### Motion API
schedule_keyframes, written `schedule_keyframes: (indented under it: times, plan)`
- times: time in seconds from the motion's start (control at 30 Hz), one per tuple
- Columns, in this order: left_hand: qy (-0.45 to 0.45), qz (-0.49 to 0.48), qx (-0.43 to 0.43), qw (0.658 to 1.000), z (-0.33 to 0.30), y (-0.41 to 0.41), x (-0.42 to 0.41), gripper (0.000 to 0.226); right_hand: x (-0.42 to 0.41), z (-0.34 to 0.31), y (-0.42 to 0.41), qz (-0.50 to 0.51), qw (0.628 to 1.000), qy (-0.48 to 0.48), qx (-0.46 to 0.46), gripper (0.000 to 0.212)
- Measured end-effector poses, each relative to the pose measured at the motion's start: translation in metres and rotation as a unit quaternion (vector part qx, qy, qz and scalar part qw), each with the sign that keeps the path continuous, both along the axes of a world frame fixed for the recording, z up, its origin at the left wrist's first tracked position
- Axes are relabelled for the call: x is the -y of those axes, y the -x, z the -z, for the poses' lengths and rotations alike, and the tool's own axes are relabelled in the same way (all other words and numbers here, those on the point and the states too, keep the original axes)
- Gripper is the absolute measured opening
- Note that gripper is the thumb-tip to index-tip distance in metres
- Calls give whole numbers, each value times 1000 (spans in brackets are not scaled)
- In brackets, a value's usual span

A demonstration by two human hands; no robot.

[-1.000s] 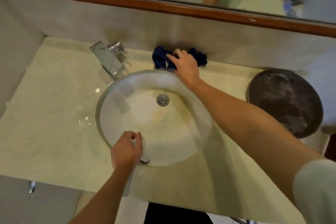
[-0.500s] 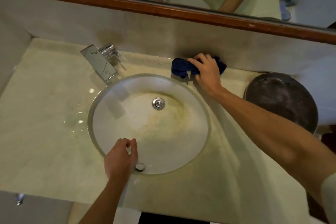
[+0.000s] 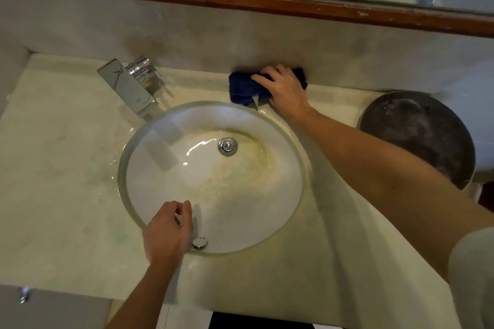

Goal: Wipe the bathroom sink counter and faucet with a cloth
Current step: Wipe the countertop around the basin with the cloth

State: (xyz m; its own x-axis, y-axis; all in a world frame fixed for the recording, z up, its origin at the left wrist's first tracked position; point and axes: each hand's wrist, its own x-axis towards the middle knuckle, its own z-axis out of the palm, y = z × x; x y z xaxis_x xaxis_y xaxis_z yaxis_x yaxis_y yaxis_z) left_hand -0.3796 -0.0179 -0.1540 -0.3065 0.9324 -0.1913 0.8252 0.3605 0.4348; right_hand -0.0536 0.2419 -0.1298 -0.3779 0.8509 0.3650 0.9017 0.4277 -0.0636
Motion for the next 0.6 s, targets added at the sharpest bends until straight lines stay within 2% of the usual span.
schedule_keyframes:
  times: [0.1, 0.27, 0.37, 0.47, 0.6]
  plan:
    - [-3, 7, 1, 1000, -2, -2, 1, 27, 34, 0, -27, 63, 995, 59, -57, 56]
    - [-2, 8, -5, 1000, -2, -1, 2, 32, 82, -32, -51, -46, 982, 176, -44, 57]
    - [1, 3, -1, 1000, -3, -1, 1, 33, 83, -48, -71, -10, 991, 118, -60, 59]
    - [5, 6, -9, 1000, -2, -1, 0, 34, 64, -54, -93, 16, 997, 69, -31, 55]
    - [6, 6, -14, 1000, -4, -2, 0, 32, 47, -36, -114, 49, 994, 92, 35, 55]
